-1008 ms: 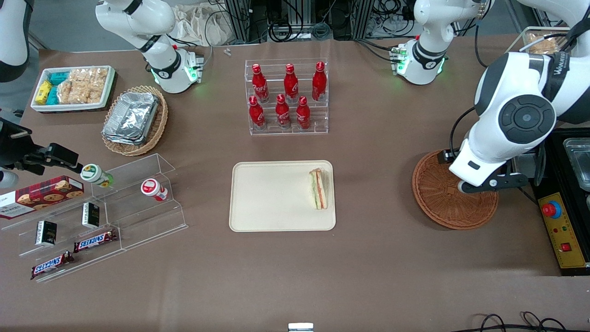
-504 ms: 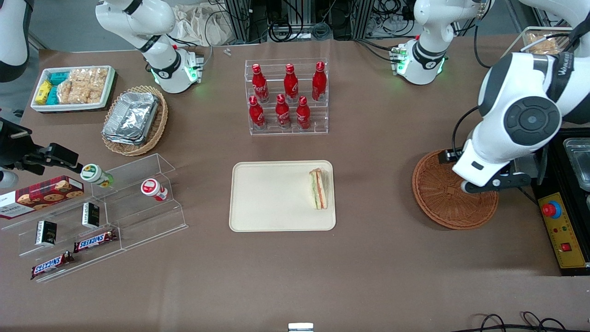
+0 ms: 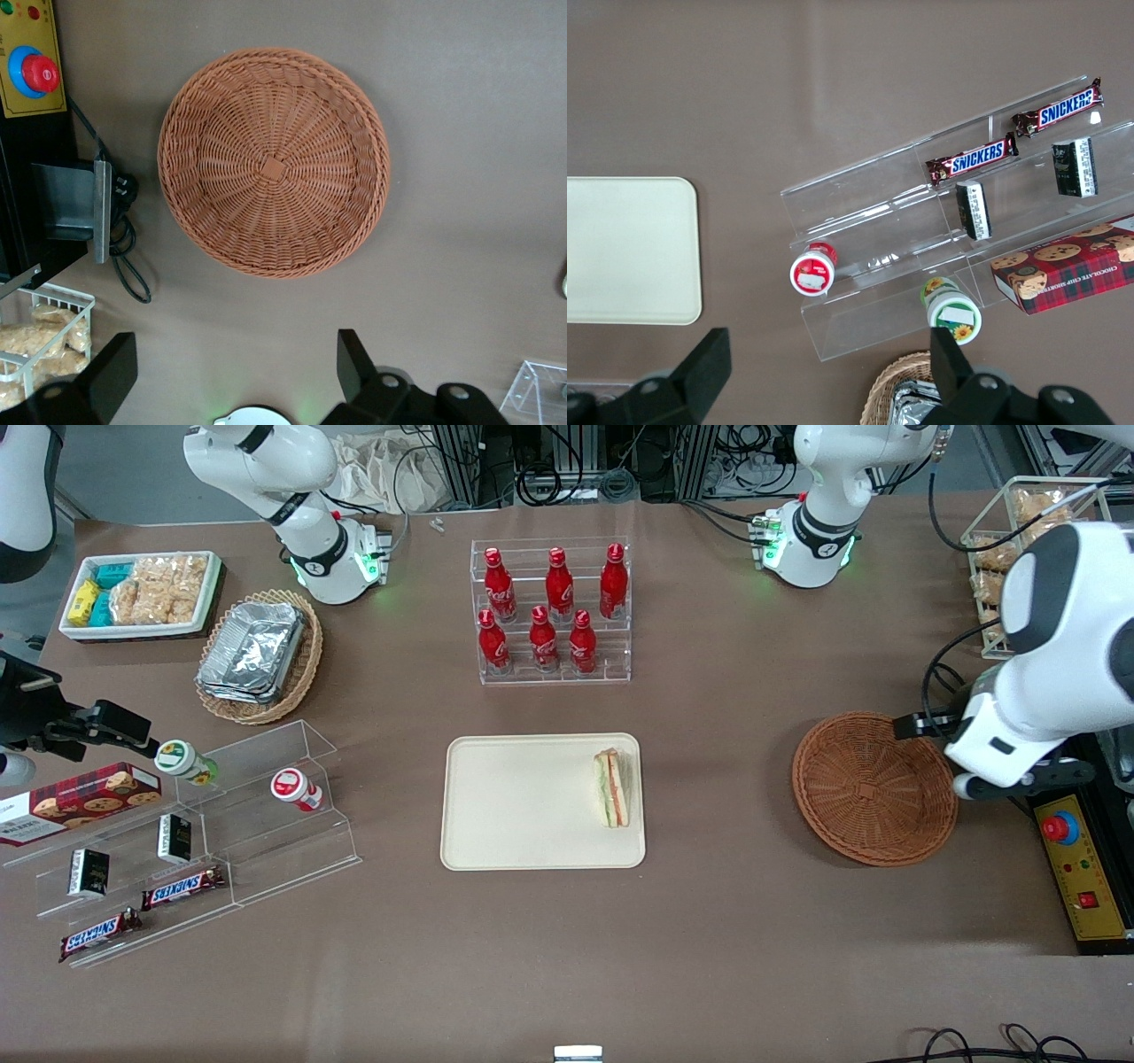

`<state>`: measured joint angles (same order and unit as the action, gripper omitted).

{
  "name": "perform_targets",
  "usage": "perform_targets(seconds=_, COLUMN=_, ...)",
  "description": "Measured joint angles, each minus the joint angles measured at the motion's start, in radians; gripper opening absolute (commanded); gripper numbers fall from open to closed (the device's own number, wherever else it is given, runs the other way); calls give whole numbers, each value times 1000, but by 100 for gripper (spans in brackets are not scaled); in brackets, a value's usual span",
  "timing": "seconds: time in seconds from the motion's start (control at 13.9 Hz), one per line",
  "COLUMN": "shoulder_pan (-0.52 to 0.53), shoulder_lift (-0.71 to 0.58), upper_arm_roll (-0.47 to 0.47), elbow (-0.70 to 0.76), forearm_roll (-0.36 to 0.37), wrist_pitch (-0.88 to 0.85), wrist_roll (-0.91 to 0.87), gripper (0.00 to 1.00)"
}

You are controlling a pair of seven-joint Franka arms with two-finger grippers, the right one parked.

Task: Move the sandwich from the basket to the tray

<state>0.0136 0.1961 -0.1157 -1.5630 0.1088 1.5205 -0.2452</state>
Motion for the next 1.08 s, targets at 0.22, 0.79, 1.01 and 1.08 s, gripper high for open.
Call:
perform_targets(seconds=0.22, shoulder_pan=-36, shoulder_lift=-7, upper_arm_roll=63, elbow=0, forearm_roll=-39, wrist_pitch=13, wrist_roll=22, gripper=100)
perform_targets(seconds=0.79, shoulder_pan=-65, shoulder_lift=-14, upper_arm_roll=186, elbow=-4, forearm_roll=-103, wrist_pitch=54, wrist_roll=194, gripper=100)
perform_targets(seconds=1.01, shoulder_pan=-67, shoulder_lift=-14, upper_arm_roll=181, elbow=-4, forearm_roll=-104, wrist_pitch=73, wrist_roll=202, gripper=100)
perform_targets(seconds=1.08, shoulder_pan=-67, shoulder_lift=-14, upper_arm_roll=174, elbow=-4, forearm_roll=-104, wrist_pitch=74, wrist_roll=202, gripper=100)
